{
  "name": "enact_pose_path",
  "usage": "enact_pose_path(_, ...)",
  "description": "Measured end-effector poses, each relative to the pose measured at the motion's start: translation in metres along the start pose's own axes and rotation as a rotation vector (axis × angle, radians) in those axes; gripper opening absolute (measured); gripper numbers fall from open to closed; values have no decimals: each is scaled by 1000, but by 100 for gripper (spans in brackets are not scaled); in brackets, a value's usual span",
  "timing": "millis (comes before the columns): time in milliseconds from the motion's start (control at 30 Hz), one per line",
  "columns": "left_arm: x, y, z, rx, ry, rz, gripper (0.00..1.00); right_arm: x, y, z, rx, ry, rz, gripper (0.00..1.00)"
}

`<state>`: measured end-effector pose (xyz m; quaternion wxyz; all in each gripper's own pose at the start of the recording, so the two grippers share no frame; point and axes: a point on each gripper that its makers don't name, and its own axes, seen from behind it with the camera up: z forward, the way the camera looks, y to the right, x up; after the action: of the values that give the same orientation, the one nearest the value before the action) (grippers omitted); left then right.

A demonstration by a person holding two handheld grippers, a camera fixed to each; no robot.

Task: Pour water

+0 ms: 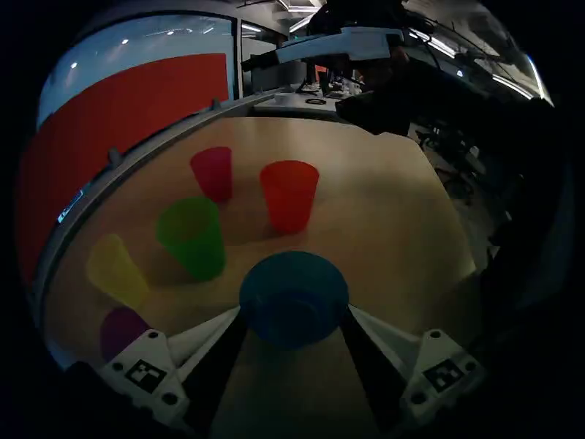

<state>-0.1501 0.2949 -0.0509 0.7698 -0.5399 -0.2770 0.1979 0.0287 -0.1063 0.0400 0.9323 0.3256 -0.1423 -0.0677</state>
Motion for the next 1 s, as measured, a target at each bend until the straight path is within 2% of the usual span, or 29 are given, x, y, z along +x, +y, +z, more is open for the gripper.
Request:
enact_pose_path(200, -1, 0, 5, -4, -18, 11, 85, -3, 1, 1, 1, -2, 3, 99)
enact_pose_path(467, -4, 0, 10, 15, -36, 56, 85, -6, 2, 2, 1, -7, 2, 99)
enact_pose_path(1000, -3, 1, 10, -6, -17, 29, 82, -10, 4, 3, -1, -13, 6, 99)
